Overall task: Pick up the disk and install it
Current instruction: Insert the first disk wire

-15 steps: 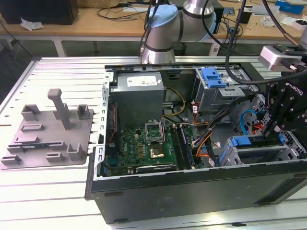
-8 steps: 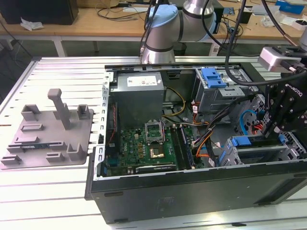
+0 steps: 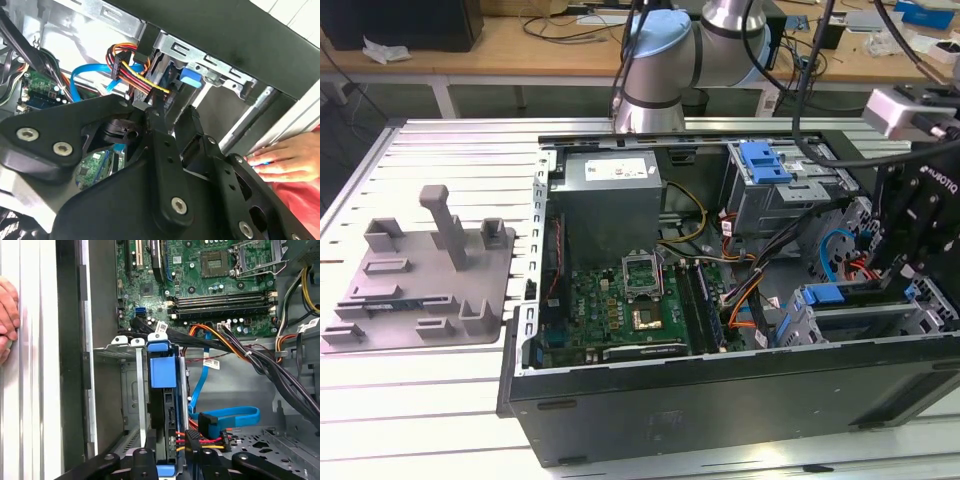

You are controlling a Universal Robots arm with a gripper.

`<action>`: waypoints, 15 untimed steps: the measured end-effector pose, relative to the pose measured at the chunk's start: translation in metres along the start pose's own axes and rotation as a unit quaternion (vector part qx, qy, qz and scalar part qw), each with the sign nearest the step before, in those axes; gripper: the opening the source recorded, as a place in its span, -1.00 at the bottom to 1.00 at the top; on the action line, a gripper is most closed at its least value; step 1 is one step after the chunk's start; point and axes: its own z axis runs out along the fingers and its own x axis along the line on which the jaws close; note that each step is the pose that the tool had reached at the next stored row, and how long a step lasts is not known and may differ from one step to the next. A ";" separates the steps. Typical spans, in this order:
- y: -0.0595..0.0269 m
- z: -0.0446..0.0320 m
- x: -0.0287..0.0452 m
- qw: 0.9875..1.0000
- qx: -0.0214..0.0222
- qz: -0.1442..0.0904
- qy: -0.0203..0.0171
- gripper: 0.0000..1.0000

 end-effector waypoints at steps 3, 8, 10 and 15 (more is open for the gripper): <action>0.0010 -0.0122 0.0016 1.000 0.001 0.000 0.000 -0.28; 0.0046 -0.0254 0.0031 1.000 0.010 0.001 0.000 -0.28; 0.0051 -0.0300 0.0031 1.000 0.011 0.001 0.000 -0.28; 0.0053 -0.0304 0.0027 1.000 0.011 0.002 0.002 -0.28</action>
